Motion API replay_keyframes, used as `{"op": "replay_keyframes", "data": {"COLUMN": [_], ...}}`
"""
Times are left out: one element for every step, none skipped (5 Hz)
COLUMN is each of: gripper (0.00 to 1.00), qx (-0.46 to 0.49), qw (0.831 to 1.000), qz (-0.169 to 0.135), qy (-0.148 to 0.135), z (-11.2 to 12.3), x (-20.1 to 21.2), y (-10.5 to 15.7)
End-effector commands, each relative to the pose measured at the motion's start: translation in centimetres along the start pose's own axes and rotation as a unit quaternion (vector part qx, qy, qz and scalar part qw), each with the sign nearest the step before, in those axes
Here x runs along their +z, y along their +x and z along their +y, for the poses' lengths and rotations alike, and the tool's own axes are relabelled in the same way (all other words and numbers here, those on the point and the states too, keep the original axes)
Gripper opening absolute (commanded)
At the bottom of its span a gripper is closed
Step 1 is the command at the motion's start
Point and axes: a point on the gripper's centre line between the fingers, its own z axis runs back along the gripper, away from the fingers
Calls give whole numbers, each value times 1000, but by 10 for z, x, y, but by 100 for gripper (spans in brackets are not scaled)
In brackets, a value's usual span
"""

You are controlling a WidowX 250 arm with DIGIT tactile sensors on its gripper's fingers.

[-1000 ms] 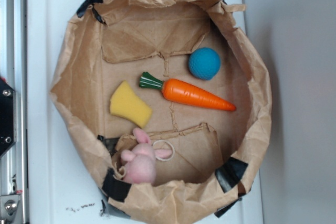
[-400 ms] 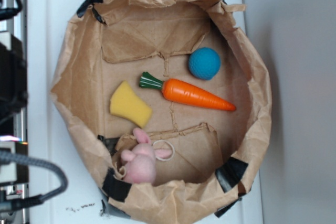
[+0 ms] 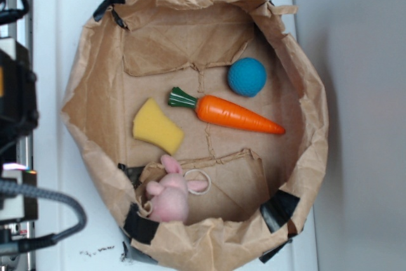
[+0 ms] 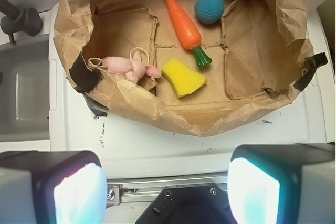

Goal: Grab the carrot.

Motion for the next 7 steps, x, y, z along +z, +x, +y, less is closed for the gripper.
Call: {"op": "replay_keyframes", "data": {"gripper": [100, 100, 100, 100, 100, 100, 100], "qx": [33, 31, -17, -18, -18, -18, -18], "qw": [999, 998, 999, 999, 999, 999, 999], "qz": [-17, -59, -36, -44, -44, -44, -44], "qy": [25, 13, -19, 5, 5, 5, 5], "z": [-2, 8, 15, 29, 29, 29, 29], "x": [-18, -29, -52, -83, -83, -83, -83], "y": [20, 50, 92, 128, 128, 128, 128]}}
